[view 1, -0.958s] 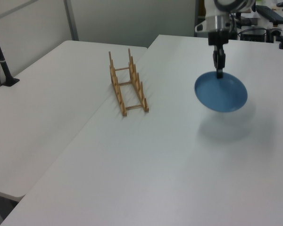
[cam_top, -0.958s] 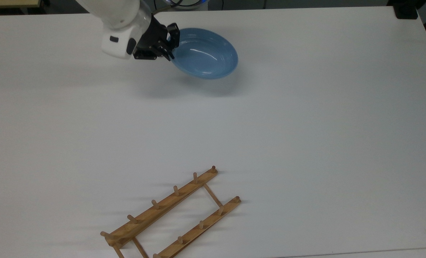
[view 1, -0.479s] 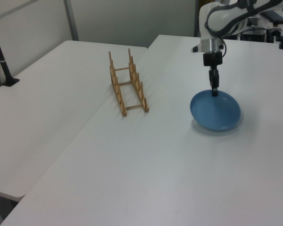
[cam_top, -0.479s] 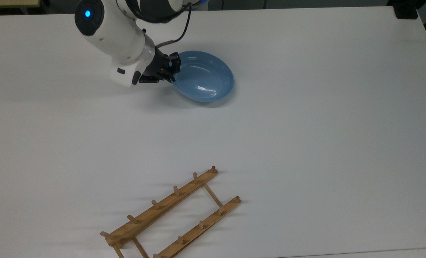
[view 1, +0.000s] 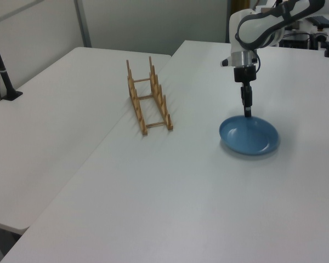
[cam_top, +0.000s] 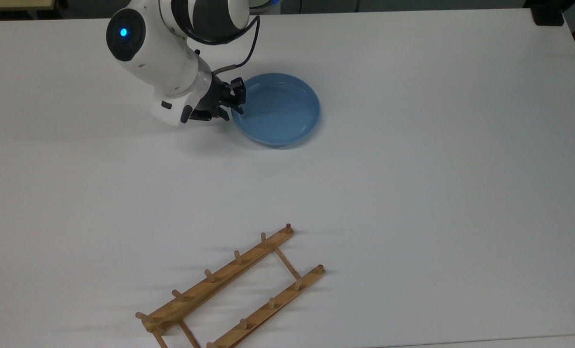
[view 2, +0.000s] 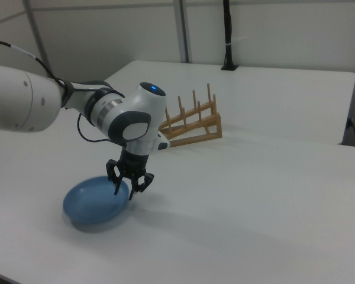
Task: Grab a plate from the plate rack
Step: 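Carry the plate away from the rack and lower it flat onto the table, then open the gripper and raise it away from the plate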
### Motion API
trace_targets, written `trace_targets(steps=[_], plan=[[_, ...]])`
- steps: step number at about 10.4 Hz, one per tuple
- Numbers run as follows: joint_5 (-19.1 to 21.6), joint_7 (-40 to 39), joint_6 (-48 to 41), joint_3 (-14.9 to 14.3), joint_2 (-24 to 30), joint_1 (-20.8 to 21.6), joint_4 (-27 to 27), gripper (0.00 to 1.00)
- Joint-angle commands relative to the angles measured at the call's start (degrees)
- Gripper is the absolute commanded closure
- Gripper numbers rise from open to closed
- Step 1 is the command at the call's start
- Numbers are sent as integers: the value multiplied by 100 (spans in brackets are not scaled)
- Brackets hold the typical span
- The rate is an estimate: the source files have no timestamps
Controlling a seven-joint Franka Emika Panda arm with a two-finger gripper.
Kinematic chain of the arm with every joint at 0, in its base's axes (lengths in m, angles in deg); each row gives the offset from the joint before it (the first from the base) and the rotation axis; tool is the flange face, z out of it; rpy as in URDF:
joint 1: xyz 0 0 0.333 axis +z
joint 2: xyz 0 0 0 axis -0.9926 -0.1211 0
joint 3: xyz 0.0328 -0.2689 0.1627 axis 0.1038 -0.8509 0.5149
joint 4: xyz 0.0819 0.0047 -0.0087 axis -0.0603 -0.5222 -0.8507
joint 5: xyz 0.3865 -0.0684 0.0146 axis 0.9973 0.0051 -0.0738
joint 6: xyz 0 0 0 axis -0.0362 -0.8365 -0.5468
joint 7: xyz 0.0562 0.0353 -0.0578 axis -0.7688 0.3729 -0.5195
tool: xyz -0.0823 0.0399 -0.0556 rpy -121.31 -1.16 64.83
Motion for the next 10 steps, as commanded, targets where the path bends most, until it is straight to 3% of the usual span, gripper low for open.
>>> trace_targets(steps=[1,5,8,10], plan=[[112,810,20,-9,129,14,259,0],[24,3515,-295,-18,1297,40,654,0],[-353,3916,-1489,-27,1878,66,1216,0],[-861,4187,-1808,-71,2290,381,1262,0]])
